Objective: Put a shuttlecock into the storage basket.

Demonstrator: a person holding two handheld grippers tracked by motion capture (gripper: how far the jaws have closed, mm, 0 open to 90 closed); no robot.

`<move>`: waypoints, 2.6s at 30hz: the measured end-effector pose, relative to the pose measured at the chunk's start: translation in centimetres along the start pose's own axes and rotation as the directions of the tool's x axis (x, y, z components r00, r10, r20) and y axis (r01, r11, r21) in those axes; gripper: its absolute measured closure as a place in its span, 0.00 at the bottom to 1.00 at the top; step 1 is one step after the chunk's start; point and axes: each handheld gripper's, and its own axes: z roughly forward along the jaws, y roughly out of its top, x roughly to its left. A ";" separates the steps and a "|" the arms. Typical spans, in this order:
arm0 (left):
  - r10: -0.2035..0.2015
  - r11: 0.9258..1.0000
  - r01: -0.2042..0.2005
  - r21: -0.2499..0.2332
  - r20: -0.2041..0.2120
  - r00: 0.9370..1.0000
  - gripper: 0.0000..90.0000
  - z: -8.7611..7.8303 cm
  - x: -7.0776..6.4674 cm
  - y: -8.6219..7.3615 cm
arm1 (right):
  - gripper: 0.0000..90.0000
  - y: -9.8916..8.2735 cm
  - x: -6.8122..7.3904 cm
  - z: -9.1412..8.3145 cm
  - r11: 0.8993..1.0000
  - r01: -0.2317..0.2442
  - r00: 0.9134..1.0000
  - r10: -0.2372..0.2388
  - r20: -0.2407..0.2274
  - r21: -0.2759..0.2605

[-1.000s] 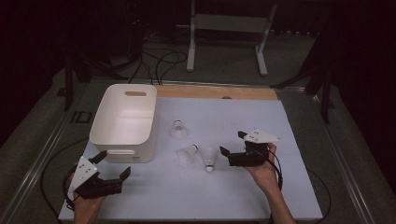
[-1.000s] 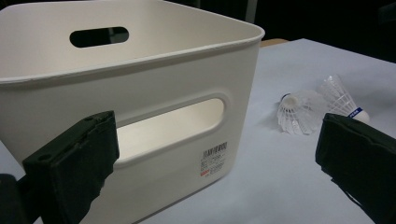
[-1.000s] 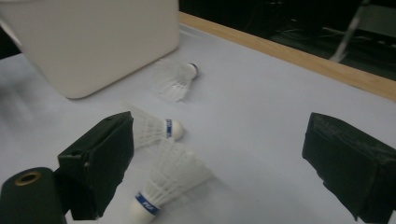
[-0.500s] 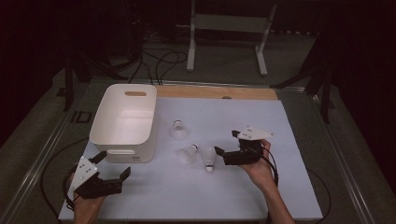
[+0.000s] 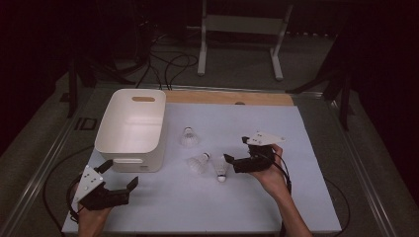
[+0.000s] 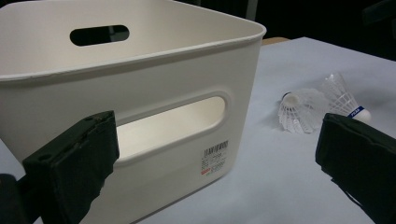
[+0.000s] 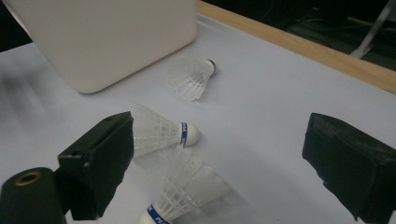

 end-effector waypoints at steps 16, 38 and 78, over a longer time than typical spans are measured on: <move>-0.006 1.000 0.006 -0.002 0.002 1.000 0.00 0.0 0.1 0.0 | 0.10 0.1 -0.4 1.4 0.999 0.004 1.000 -0.003 -0.008 0.037; -0.003 1.000 0.003 -0.002 0.003 1.000 0.00 -0.1 0.1 0.0 | 0.10 -0.1 0.0 3.7 0.996 0.034 0.998 -0.031 -0.046 0.079; 0.001 1.000 -0.001 -0.002 0.007 1.000 0.00 -0.1 0.1 0.0 | 0.10 -1.3 0.1 7.0 0.981 0.026 0.993 -0.004 -0.117 0.191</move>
